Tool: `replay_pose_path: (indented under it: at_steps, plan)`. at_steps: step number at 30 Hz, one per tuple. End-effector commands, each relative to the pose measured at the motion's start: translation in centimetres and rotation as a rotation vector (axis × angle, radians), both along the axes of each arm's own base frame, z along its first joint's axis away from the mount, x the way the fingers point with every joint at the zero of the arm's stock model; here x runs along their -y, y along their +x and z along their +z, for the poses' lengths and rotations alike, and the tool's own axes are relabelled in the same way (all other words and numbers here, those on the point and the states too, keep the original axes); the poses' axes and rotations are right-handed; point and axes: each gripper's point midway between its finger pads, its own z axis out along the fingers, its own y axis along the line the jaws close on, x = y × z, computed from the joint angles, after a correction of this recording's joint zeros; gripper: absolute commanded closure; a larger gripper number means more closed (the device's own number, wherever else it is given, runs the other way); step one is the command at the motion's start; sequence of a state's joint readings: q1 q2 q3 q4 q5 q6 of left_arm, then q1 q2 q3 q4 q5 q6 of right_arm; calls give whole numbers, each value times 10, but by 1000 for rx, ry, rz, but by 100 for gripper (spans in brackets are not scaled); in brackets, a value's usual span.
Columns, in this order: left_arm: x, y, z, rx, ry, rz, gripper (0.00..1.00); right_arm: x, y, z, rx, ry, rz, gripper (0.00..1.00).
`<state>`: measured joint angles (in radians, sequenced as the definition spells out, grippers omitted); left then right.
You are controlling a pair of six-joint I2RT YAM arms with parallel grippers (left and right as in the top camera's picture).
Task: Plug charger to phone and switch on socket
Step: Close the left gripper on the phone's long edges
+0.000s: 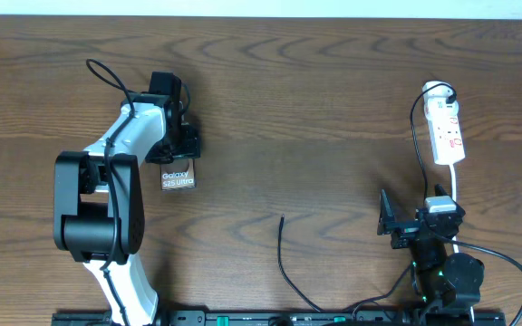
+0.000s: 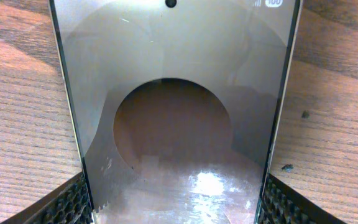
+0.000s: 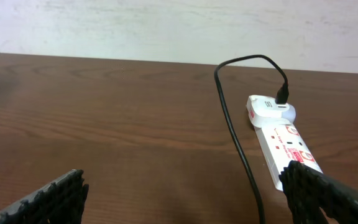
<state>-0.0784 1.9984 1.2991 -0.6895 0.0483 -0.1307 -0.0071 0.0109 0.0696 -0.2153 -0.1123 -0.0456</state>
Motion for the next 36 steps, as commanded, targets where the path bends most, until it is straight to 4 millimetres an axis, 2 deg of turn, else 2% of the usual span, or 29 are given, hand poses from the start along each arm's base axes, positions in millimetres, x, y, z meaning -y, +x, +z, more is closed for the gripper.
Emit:
replay_pose_path:
  at_steps: [1,18,27,29,31,34,36]
  plan:
    - [5,-13,-15,-50,-26,-4,33,-2,0,-1,2,-12,9,1]
    - [5,-13,-15,-50,-26,-4,42,-2,0,-1,2,-12,9,1]
    - [5,-13,-15,-51,-26,-4,64,-2,0,-1,2,-12,9,1]
    - [5,-13,-15,-50,-26,-4,74,-2,0,-1,2,-12,9,1]
    - [5,-13,-15,-50,-26,-4,80,-2,0,-1,2,-12,9,1]
    - [5,-13,-15,-50,-26,-4,88,-2,0,-1,2,-12,9,1]
    - [5,-13,-14,-48,-26,-4,90,-2,0,-1,2,-12,9,1]
